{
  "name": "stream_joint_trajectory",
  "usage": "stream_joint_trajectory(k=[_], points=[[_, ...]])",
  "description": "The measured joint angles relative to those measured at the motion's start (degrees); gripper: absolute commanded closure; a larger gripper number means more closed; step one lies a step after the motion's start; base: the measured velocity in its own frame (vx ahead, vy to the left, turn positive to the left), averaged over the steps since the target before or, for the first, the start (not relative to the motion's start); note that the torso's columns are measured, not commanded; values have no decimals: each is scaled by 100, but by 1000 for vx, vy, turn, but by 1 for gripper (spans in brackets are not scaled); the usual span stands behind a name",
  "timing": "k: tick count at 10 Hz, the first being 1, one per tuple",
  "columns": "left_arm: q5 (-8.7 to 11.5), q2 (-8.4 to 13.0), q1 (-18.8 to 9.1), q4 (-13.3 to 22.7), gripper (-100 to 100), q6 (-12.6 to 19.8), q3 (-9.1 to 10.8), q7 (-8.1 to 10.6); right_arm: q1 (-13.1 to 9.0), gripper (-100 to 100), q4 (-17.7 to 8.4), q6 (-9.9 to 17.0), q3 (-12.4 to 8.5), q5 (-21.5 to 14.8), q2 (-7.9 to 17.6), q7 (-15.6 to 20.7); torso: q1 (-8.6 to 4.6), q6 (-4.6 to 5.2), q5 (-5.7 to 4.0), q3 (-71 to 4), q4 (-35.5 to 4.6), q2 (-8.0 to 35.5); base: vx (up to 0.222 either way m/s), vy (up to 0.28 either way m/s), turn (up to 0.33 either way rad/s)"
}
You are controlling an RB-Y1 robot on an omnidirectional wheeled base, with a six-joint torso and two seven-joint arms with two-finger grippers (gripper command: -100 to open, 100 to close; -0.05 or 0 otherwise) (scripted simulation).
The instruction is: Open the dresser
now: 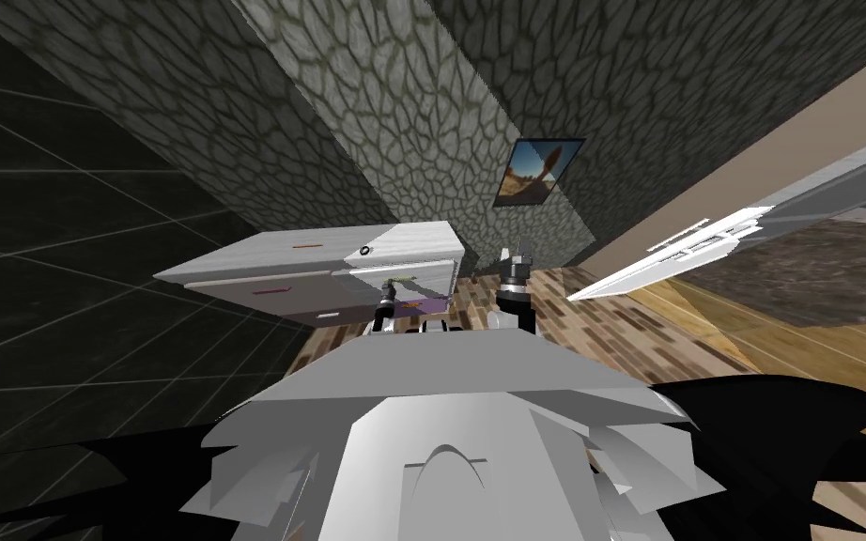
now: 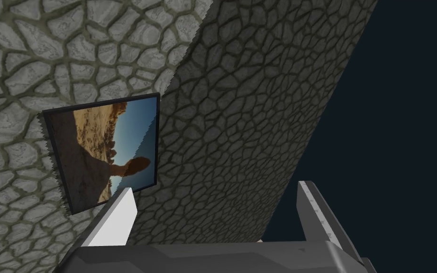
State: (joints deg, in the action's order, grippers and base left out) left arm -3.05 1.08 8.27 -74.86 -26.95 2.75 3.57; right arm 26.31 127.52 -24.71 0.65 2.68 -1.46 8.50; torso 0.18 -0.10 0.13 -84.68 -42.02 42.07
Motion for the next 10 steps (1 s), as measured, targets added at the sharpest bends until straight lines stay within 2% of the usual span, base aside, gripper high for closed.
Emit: stream_joint_trajectory(k=[1,2,3,5,8,10], points=[[-56,-130,122,-197,100,82,-126,-55,1,0,0,0,-1,0,0,0,-3,0,-7,5,-14,10,26,23,26],[-66,-152,125,-229,100,95,-156,-69,-1,0,0,0,1,0,0,0,-10,-1,-11,12,-18,19,-99,-76,-250],[-12,-31,6,-158,100,98,-31,-18,-3,0,-1,1,2,0,-2,0,-39,17,-8,27,-14,45,-180,-97,-208],[102,254,-29,-60,100,97,167,163,-4,0,-1,1,2,0,-2,0,-27,19,-6,18,-14,26,-173,-107,-171],[276,651,-285,314,100,113,555,376,-4,0,-1,1,2,0,-1,0,-35,43,-8,0,-19,2,-178,-104,-238],[392,920,-420,503,100,150,798,532,-3,0,0,1,2,0,-1,0,-58,42,-18,4,-26,10,-109,-87,-72]])
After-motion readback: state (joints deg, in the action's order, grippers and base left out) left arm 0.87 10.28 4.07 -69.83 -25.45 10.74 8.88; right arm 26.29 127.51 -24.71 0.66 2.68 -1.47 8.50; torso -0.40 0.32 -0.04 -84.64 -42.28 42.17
